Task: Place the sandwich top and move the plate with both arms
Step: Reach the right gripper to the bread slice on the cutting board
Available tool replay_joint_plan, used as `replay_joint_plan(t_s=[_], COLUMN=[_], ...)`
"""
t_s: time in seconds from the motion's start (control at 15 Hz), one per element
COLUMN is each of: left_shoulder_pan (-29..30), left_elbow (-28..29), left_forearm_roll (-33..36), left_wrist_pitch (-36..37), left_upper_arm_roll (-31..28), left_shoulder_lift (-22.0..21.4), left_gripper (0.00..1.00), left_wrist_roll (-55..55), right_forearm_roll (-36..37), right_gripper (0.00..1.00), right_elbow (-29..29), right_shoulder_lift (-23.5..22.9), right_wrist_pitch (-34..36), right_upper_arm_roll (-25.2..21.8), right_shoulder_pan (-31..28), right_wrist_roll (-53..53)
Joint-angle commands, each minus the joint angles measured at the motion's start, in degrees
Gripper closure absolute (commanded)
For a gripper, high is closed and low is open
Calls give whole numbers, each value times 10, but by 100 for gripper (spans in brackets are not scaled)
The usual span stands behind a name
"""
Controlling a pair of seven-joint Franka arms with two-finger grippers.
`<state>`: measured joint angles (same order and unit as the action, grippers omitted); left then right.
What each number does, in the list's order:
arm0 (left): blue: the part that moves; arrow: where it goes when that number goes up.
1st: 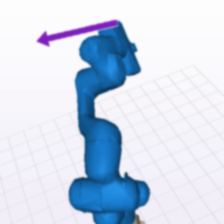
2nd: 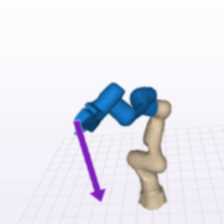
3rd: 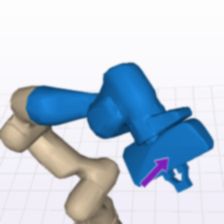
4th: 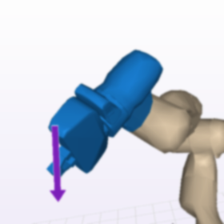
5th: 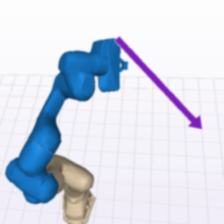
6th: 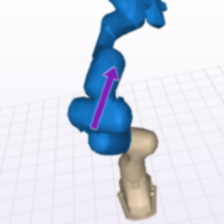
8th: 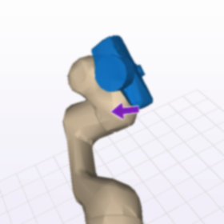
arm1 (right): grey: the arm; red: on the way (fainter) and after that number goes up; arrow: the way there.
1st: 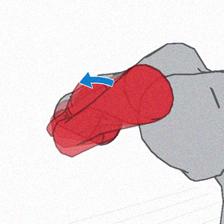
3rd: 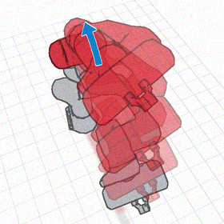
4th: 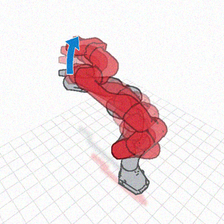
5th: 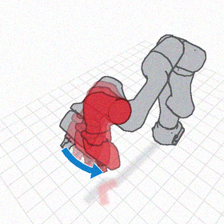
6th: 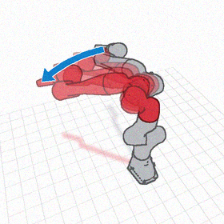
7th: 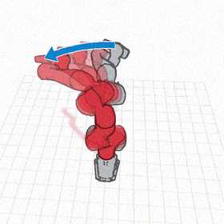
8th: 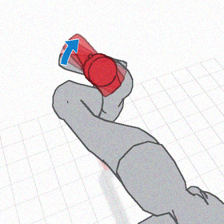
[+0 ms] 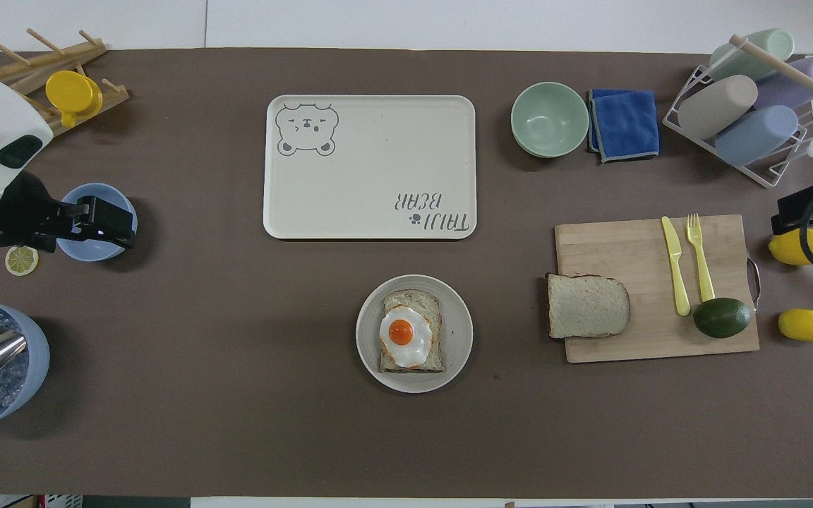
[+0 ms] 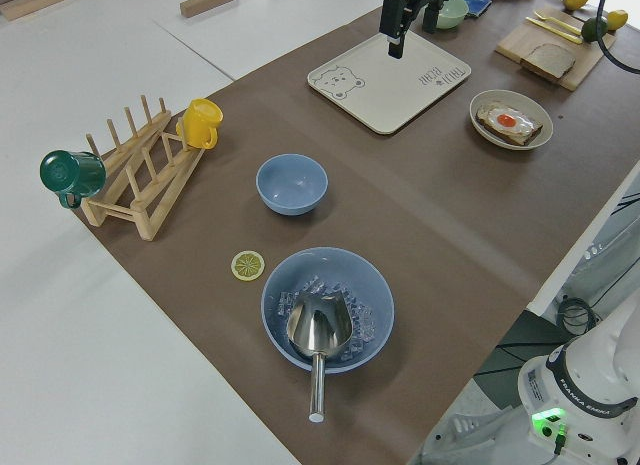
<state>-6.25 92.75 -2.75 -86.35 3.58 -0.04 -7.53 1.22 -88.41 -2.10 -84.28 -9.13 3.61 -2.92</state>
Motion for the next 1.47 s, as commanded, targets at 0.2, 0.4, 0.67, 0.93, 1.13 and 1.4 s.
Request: replay_joint_plan(t_s=[0.2, 0.4, 0.67, 0.93, 1.13, 1.4], left_shoulder_pan=[1, 1, 1, 1, 2, 1], left_elbow=[16, 16, 16, 16, 16, 16], left_forearm_roll=[-5, -5, -5, -5, -5, -5], left_wrist_pitch=[0, 0, 0, 0, 0, 0], left_upper_arm_roll=[-2, -2, -2, -2, -2, -2], left_shoulder_lift=[-15, -15, -15, -15, -15, -15], left_gripper=[0, 0, 0, 0, 0, 0], left_wrist_roll=[-6, -5, -5, -5, -5, -5], right_forearm_roll=[-32, -33, -32, -59, -25, 12], right_gripper=[0, 0, 0, 0, 0, 0], right_elbow=[-2, -4, -4, -35, -82, -137], right_shoulder_lift=[3, 6, 7, 23, 29, -49], right_wrist_pitch=[-7, -8, -2, -27, -72, -187], right_upper_arm_roll=[-6, -5, -5, 11, 15, 16], right_shoulder_pan=[2, 3, -1, 21, 114, 229], right_wrist_roll=[0, -1, -13, -47, 68, 202])
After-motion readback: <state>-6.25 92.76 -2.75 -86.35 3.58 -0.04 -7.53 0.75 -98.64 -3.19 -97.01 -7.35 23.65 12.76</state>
